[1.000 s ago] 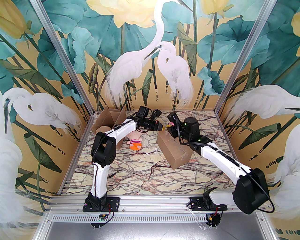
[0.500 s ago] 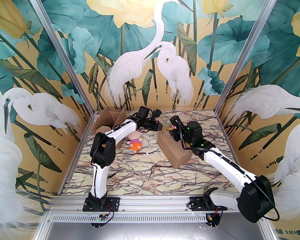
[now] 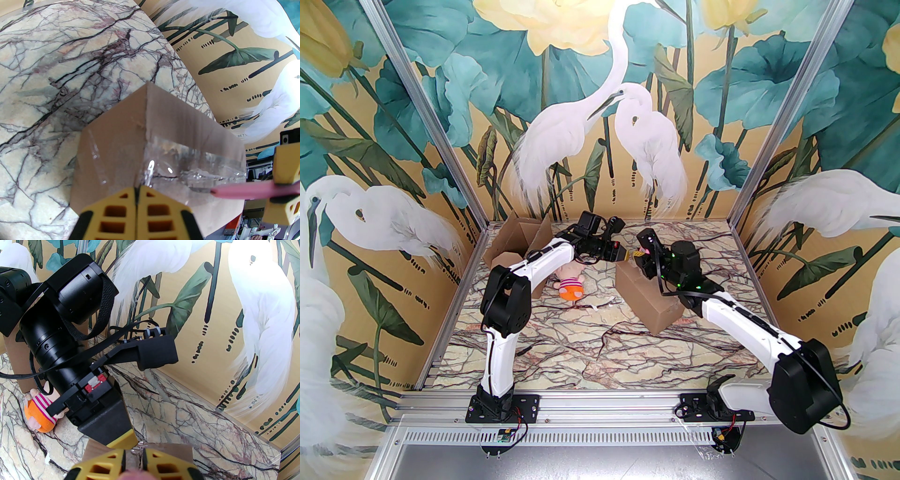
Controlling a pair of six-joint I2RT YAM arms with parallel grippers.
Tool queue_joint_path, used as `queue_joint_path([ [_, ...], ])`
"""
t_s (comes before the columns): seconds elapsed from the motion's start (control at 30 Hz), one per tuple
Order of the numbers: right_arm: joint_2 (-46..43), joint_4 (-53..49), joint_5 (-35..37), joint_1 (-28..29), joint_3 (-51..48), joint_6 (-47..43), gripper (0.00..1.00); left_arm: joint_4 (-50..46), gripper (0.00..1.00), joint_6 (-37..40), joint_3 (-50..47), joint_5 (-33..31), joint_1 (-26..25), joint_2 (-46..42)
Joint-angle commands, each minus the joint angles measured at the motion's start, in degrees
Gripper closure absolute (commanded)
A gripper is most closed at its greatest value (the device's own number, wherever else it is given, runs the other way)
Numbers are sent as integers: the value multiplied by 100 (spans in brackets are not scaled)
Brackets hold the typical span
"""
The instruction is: Unpack the express box
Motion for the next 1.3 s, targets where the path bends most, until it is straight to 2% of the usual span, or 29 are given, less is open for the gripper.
queue_joint_path([
  [0.0,195,360,-27,-31,77,-170,100,-519,100,170,17,-412,-40,10],
  [0.43,285,648,-51,-185,12,-338,100,-604,100,305,53,-435,-91,-9],
  [0.7,279,394,-309,-256,-59,-291,100,-635,100,302,63,-531,-94,-15],
  [0.97,-140,14,-399,-284,-388,-186,100,-618,100,174,64,-748,-76,-24],
  [1.27,-716,-346,-78,-298,-687,-314,100,-624,100,80,27,-938,-24,-51],
])
